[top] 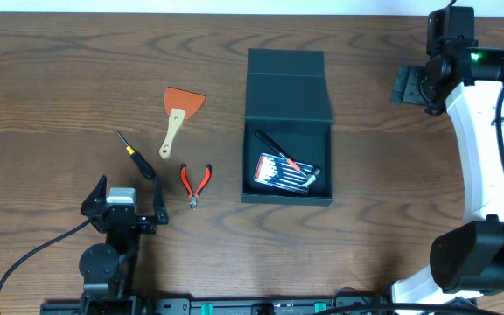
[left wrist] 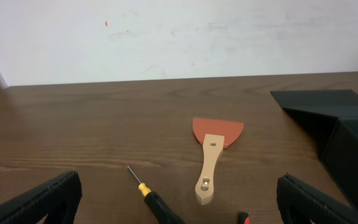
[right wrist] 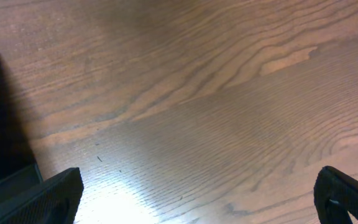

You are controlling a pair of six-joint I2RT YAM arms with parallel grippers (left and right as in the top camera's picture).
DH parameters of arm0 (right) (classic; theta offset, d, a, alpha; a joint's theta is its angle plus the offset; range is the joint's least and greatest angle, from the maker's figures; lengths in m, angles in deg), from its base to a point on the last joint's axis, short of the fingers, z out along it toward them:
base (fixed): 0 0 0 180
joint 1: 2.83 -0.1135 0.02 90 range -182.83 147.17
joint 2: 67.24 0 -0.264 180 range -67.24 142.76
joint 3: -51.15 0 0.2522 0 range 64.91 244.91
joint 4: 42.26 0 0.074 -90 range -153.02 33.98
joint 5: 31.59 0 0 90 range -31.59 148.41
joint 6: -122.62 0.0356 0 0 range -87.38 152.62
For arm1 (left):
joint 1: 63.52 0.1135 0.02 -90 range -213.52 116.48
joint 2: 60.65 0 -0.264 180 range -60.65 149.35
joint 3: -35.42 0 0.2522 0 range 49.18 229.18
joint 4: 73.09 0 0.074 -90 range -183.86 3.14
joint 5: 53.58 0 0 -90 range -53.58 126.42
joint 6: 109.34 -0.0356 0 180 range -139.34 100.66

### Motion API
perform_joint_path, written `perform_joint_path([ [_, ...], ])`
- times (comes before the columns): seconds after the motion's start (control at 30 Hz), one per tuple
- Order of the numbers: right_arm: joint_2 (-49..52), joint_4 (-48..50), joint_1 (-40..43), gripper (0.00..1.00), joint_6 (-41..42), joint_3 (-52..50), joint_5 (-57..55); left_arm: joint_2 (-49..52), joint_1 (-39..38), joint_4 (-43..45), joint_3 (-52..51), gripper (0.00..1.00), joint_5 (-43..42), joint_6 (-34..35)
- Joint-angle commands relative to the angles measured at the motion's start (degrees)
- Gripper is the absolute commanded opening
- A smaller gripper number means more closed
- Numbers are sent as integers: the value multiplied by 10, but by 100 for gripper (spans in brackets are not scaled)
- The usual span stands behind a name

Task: Pack container
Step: 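Move the left gripper over the black-and-yellow screwdriver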

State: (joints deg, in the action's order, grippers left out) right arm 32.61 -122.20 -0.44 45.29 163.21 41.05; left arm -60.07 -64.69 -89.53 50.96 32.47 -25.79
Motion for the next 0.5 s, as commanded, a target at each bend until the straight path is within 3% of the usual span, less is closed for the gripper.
perform_joint_path([
  [0.0,-2,0,2,99,10,14,-2,-3,1,-9,-16,99,-6,-8],
  [0.2,-2,0,2,99,10,14,-2,-3,1,-3,0,99,-28,82],
  [0.47,-2,0,2,99,10,14,-2,98,1,-150,166,99,-21,113],
])
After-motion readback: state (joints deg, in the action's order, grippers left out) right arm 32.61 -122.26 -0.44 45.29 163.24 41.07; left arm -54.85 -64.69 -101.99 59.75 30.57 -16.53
